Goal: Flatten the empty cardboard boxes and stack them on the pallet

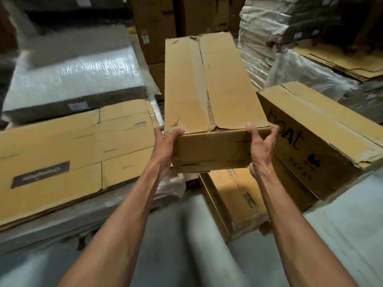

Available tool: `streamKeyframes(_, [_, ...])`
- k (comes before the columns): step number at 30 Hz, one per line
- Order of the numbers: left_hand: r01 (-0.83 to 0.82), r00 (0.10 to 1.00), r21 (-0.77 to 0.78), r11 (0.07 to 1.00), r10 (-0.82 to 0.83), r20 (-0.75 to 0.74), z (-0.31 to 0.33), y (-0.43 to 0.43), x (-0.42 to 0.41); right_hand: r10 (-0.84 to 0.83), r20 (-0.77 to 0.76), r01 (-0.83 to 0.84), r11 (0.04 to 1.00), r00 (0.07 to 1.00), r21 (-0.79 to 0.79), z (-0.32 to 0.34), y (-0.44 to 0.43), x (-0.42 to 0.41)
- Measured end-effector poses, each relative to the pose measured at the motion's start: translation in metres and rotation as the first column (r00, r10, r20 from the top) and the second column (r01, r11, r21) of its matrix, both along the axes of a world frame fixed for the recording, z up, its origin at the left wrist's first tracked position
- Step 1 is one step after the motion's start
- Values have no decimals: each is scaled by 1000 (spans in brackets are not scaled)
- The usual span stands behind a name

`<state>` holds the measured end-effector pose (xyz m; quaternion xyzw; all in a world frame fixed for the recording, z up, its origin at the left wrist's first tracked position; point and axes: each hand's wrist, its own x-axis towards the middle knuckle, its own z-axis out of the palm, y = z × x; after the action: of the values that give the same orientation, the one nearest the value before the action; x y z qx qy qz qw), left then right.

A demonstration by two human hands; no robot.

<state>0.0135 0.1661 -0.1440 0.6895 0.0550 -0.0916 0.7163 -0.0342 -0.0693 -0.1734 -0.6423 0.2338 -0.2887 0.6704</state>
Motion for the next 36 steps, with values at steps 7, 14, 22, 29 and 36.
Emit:
streamKeyframes(7, [-157, 979, 34, 987, 151, 135, 54, 157, 7, 149, 71, -149, 989, 986, -8, 42, 153, 38])
streamKeyframes(14, [-318, 945, -15, 948, 319, 72, 52, 324, -9, 351, 84, -355, 934, 933, 44, 43, 324, 66])
streamKeyframes(22, [-385, 923, -10, 923, 385, -20, 25, 435, -10, 396, -22, -395, 918, 918, 37, 13, 432, 75])
streamKeyframes(29, [-403, 900, 105, 909, 414, -134, -30, 458, -23, 429, -47, -417, 894, 902, 163, -40, 454, 55])
streamKeyframes(36, [-680, 724, 511, 526, 369, 583, -38, 420, -18, 408, -231, -109, 658, 883, 745, -150, 458, 31])
